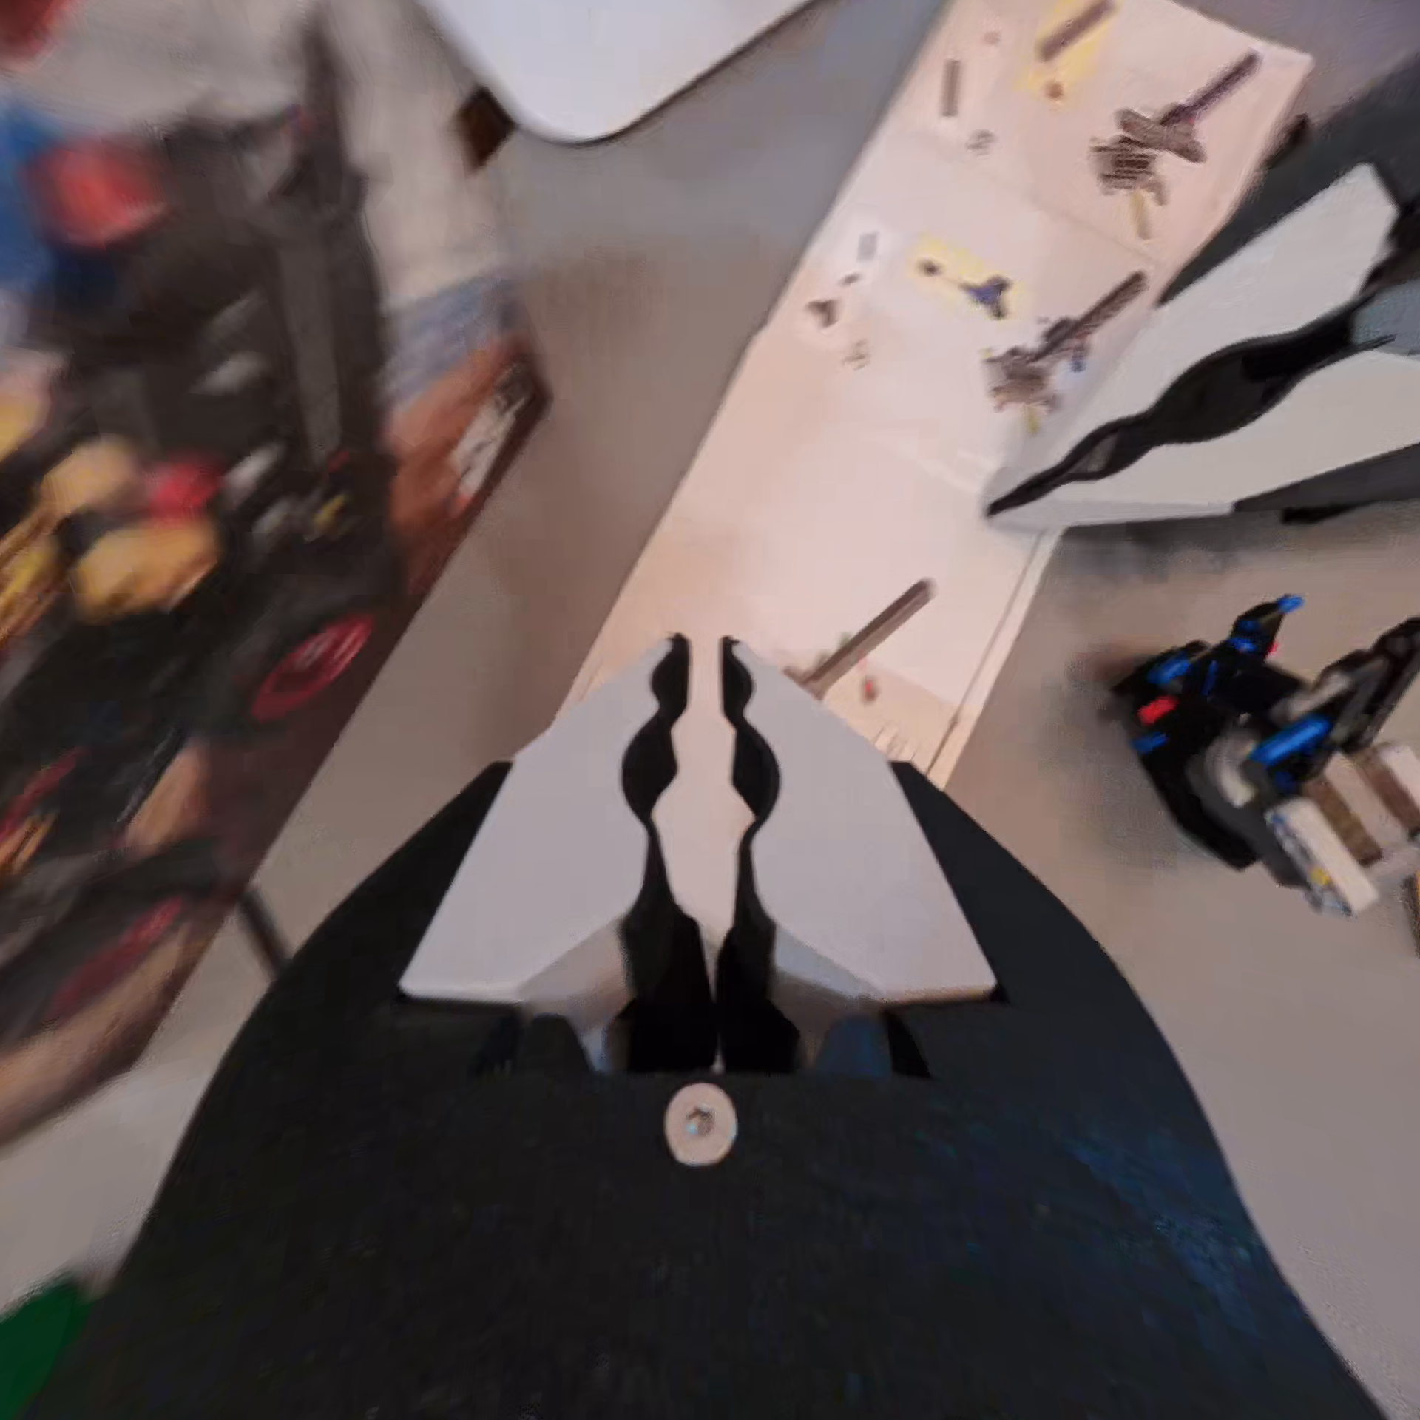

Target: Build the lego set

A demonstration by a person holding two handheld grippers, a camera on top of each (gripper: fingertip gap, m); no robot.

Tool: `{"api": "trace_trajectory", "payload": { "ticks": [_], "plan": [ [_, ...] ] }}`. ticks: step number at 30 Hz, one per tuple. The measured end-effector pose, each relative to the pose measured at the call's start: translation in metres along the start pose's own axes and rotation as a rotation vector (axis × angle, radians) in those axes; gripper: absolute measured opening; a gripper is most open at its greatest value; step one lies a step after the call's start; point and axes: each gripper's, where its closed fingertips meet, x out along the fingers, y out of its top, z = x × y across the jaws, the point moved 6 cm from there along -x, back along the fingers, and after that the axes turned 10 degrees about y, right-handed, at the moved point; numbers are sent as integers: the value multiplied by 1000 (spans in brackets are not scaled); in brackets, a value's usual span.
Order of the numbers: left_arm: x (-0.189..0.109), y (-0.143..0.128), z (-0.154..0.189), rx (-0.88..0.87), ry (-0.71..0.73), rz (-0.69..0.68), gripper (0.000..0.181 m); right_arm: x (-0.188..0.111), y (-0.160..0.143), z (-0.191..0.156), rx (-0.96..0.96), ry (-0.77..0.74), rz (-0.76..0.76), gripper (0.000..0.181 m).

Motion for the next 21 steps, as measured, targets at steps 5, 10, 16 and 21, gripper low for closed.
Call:
{"api": "trace_trajectory", "payload": {
  "ticks": [5,10,16,21],
  "plan": [
    [72,43,44,-17,-198,-40,0,0,-1,1,31,19,29,0],
    [93,57,46,-30,-227,-27,0,0,-2,1,29,6,25,0],
    [95,57,49,47,-174,-37,0,-1,-3,2,44,19,22,0],
    [95,59,49,76,-168,-78,0,0,-2,1,36,-8,7,0]
  ]
}}
